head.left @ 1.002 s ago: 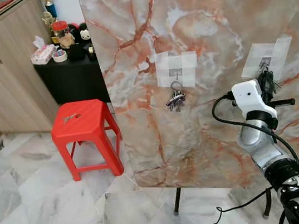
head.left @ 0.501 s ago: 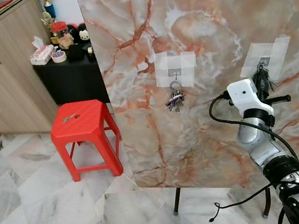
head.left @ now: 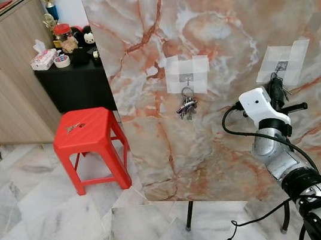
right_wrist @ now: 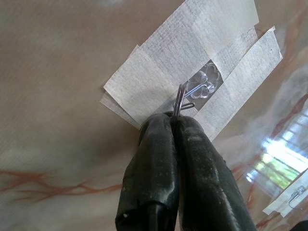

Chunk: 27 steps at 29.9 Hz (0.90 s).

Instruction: Hang keys on a hook

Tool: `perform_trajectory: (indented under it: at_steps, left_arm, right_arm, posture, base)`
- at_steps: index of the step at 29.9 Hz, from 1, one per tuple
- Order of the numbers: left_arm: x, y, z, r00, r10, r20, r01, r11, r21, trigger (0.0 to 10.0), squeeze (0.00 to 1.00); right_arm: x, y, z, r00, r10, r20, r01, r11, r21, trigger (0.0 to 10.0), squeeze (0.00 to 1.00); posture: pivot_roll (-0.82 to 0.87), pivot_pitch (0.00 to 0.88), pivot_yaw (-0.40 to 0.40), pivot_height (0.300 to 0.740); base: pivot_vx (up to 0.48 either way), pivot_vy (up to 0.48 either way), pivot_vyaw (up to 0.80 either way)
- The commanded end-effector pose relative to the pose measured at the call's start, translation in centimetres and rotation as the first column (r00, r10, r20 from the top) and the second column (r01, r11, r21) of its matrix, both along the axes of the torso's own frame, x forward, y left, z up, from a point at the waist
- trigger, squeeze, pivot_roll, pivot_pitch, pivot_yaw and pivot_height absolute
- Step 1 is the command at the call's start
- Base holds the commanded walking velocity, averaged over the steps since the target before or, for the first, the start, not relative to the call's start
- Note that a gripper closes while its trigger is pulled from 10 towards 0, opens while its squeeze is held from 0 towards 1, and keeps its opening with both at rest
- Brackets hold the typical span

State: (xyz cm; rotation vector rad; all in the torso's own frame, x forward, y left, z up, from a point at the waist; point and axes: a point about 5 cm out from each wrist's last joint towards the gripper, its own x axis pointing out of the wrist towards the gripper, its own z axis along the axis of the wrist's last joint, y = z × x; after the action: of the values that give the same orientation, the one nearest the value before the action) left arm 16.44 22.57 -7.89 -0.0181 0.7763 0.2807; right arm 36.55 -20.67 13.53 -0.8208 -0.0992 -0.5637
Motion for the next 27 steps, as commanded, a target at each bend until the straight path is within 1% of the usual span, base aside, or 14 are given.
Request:
perform_trajectory:
  at_steps: [1, 3, 4, 5, 6, 7, 15, 19, 20, 21, 24, 26, 27]
  left_arm:
    - [-0.5, 0.0, -0.3, 1.000, 0.009, -0.029, -0.010, 1.000, -0.011, 10.0, 0.00]
    - [-0.6, 0.0, -0.3, 1.000, 0.009, -0.030, -0.009, 1.000, -0.011, 10.0, 0.00]
    - [-0.5, 0.0, -0.3, 1.000, 0.009, -0.030, -0.009, 1.000, -0.011, 10.0, 0.00]
    - [-0.5, 0.0, -0.3, 1.000, 0.009, -0.030, -0.009, 1.000, -0.012, 10.0, 0.00]
    - [-0.5, 0.0, -0.3, 1.000, 0.009, -0.030, -0.009, 1.000, -0.012, 10.0, 0.00]
    - [-0.5, 0.0, -0.3, 0.999, 0.008, -0.031, -0.009, 1.000, -0.012, 10.0, 0.00]
    - [-0.6, 0.0, -0.4, 0.999, 0.008, -0.033, -0.009, 1.000, -0.012, 10.0, 0.00]
    - [-0.6, 0.0, -0.4, 0.999, 0.009, -0.036, -0.009, 1.000, -0.012, 10.0, 0.00]
    - [-0.6, 0.0, -0.4, 0.999, 0.009, -0.036, -0.009, 1.000, -0.012, 10.0, 0.00]
    - [-0.7, 0.0, -0.4, 0.999, 0.009, -0.037, -0.009, 1.000, -0.012, 10.0, 0.00]
    - [-0.7, 0.0, -0.4, 0.999, 0.009, -0.038, -0.009, 1.000, -0.012, 10.0, 0.00]
    - [-0.7, 0.0, -0.4, 0.999, 0.009, -0.039, -0.009, 1.000, -0.013, 10.0, 0.00]
    - [-0.7, 0.0, -0.4, 0.999, 0.009, -0.039, -0.010, 1.000, -0.014, 10.0, 0.00]
  right_arm:
    - [0.1, 0.1, 0.1, 1.000, 0.005, -0.011, -0.005, 1.000, -0.001, 10.0, 0.00]
    - [0.1, 0.0, 0.0, 1.000, 0.003, -0.018, -0.003, 1.000, 0.004, 10.0, 0.00]
    - [0.1, 0.0, -0.1, 1.000, 0.004, -0.020, -0.004, 1.000, 0.009, 10.0, 0.27]
    - [0.1, 0.0, -0.1, 1.000, 0.007, -0.021, -0.007, 1.000, 0.011, 10.0, 0.72]
    - [0.1, 0.0, -0.1, 1.000, 0.008, -0.022, -0.007, 1.000, 0.011, 10.0, 0.72]
    - [0.1, 0.1, -0.1, 1.000, 0.012, -0.024, -0.012, 1.000, 0.013, 10.0, 1.00]
    - [0.1, 0.2, -0.4, 0.999, 0.021, -0.036, -0.021, 1.000, 0.020, 10.0, 1.00]
    - [0.0, 0.5, -0.4, 0.998, 0.052, -0.026, -0.051, 0.998, 0.027, 10.0, 1.00]
    - [0.1, 0.7, -0.3, 0.998, 0.067, -0.020, -0.066, 0.997, 0.033, 10.0, 0.38]
    - [0.0, 0.9, -0.3, 0.996, 0.086, -0.009, -0.085, 0.995, 0.042, 10.0, 0.00]
    - [0.0, 1.3, -0.2, 0.993, 0.118, 0.012, -0.118, 0.991, 0.061, 10.0, 0.00]
    - [-0.5, 1.9, -0.6, 0.984, 0.174, 0.048, -0.180, 0.972, 0.154, 10.0, 0.00]
    - [-0.7, 2.0, -0.8, 0.979, 0.193, 0.058, -0.201, 0.962, 0.186, 10.0, 0.00]
  posture:
    - [0.03, 0.034, -0.002, 0.740]
    - [0.03, 0.034, -0.002, 0.740]
    - [0.03, 0.033, -0.002, 0.740]
    - [0.03, 0.033, -0.002, 0.740]
    - [0.03, 0.033, -0.002, 0.740]
    - [0.03, 0.033, -0.002, 0.740]
    - [0.03, 0.033, -0.001, 0.740]
    - [0.03, 0.033, -0.001, 0.740]
    - [0.03, 0.033, -0.001, 0.740]
    - [0.03, 0.035, -0.001, 0.740]
    - [0.03, 0.035, -0.001, 0.740]
    - [0.03, 0.035, -0.002, 0.740]
    - [0.03, 0.035, -0.002, 0.740]
  base:
    - [0.000, 0.000, 0.00]
    - [0.000, 0.000, 0.00]
    - [0.000, 0.000, 0.00]
    - [0.000, 0.000, 0.00]
    - [0.000, 0.000, 0.00]
    - [0.000, 0.000, 0.00]
    - [0.000, 0.000, 0.00]
    - [0.000, 0.000, 0.00]
    - [0.000, 0.000, 0.00]
    - [0.000, 0.000, 0.00]
    - [0.000, 0.000, 0.00]
    - [0.000, 0.000, 0.00]
    - [0.000, 0.000, 0.00]
